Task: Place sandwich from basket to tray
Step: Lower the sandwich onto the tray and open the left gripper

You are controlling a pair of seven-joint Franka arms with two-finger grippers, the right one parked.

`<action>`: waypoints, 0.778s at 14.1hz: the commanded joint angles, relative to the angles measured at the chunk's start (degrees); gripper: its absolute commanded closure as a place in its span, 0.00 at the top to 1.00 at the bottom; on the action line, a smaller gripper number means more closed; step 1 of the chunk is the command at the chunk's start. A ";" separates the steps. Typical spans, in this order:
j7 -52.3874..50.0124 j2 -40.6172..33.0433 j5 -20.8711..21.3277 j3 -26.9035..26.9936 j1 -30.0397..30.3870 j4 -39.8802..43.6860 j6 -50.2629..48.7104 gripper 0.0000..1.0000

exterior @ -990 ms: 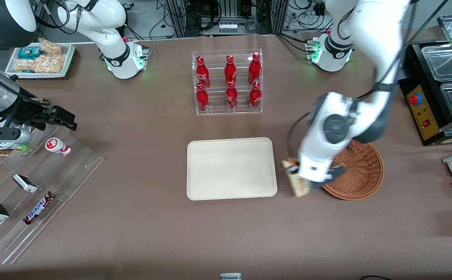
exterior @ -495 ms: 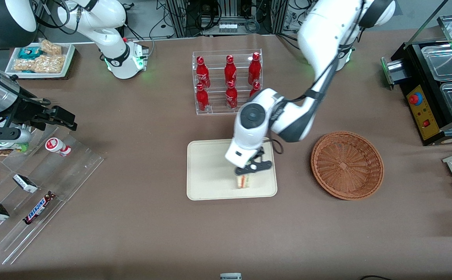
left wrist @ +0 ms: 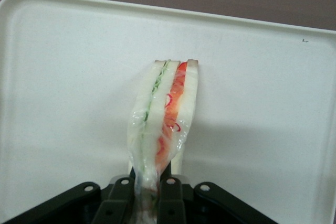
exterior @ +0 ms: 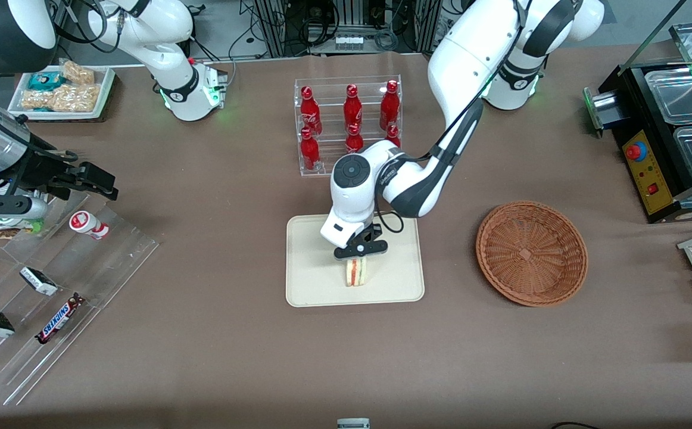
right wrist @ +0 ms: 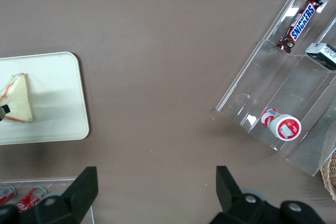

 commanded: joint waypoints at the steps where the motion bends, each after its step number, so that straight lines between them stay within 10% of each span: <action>1: -2.87 -0.84 1.52 0.89 -0.94 1.24 -0.27 1.00; 11: 12.40 -21.84 -2.78 0.71 10.99 -0.42 -20.37 1.00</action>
